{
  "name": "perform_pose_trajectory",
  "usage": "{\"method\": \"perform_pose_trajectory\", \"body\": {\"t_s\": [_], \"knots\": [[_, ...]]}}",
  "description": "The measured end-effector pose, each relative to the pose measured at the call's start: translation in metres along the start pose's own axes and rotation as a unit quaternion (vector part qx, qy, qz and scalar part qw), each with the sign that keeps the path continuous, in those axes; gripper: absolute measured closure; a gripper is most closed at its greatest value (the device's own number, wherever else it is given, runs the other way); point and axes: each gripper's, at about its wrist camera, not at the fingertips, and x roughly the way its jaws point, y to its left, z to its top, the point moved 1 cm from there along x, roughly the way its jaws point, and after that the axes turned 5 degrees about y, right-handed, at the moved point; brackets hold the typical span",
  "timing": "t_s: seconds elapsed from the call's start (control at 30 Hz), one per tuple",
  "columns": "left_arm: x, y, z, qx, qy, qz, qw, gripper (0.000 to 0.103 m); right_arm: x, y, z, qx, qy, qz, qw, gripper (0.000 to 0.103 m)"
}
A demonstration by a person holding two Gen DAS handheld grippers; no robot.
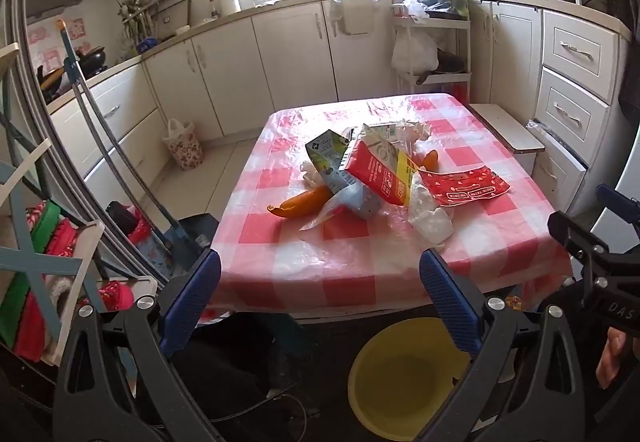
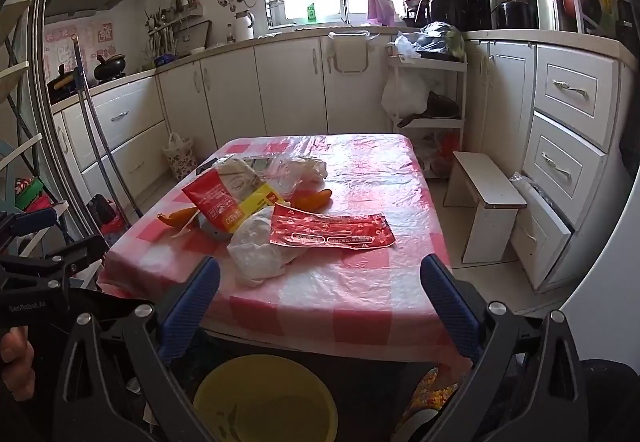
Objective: Collect trash
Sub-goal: 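Move both tools toward the trash pile on the table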
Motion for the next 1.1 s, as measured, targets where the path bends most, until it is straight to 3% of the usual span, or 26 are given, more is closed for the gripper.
{"method": "perform_pose_trajectory", "body": {"t_s": [0.13, 0.53, 1.1], "knots": [[-0.006, 0.001, -0.002, 0.0, 0.003, -0.003, 1.0, 0.007, 0.0, 0.005, -0.004, -0.005, 0.001, 0.001, 1.0, 0.007], [0.022, 0.002, -0.008, -0.011, 0.035, -0.018, 0.9992, 0.007, 0.004, 0.02, -0.004, -0.041, -0.001, -0.005, 0.999, 0.007], [0.053, 0.019, -0.013, -0.035, 0.063, -0.017, 0.9973, 0.007, 0.034, 0.039, -0.008, -0.064, 0.05, -0.008, 0.997, 0.007]]}}
